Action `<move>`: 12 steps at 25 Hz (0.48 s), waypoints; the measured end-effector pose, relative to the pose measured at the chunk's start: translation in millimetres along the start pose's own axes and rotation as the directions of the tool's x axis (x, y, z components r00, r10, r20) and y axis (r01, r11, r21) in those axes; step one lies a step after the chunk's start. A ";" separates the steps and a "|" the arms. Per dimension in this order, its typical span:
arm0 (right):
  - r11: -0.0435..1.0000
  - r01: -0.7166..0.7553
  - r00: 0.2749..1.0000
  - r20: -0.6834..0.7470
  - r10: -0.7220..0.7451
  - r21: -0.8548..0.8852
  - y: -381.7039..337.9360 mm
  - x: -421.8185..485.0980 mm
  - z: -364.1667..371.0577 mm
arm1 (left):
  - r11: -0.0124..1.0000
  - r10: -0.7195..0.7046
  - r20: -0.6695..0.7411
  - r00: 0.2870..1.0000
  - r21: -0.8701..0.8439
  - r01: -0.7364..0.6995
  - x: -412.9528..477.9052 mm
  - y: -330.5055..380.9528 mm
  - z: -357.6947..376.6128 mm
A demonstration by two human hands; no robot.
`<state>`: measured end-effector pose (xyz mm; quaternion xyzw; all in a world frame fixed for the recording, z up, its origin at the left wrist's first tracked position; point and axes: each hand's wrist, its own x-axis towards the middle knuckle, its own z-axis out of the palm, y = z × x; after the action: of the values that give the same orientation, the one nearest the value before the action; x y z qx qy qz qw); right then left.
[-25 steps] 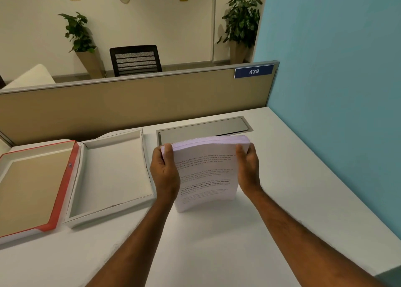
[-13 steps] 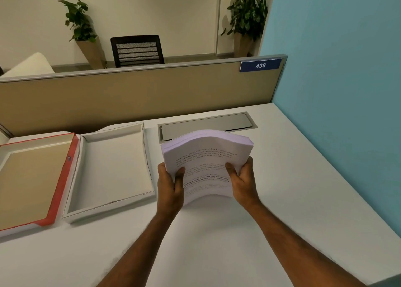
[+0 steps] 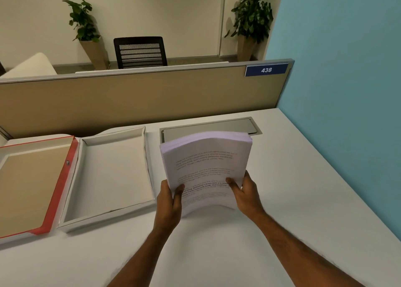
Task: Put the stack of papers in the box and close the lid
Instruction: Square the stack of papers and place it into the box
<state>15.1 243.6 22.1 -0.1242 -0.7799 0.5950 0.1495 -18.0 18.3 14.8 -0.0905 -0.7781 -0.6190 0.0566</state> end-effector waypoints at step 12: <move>0.974 -0.096 0.992 0.060 0.111 -0.205 -28.7 28.8 0.0 | 0.957 -0.168 -0.026 0.985 0.235 0.169 49.5 28.3 -12.4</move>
<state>-12.1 246.8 52.2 -0.1580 -0.8334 0.5240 0.0772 -60.8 15.9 54.5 -0.0147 -0.8511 -0.5245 0.0163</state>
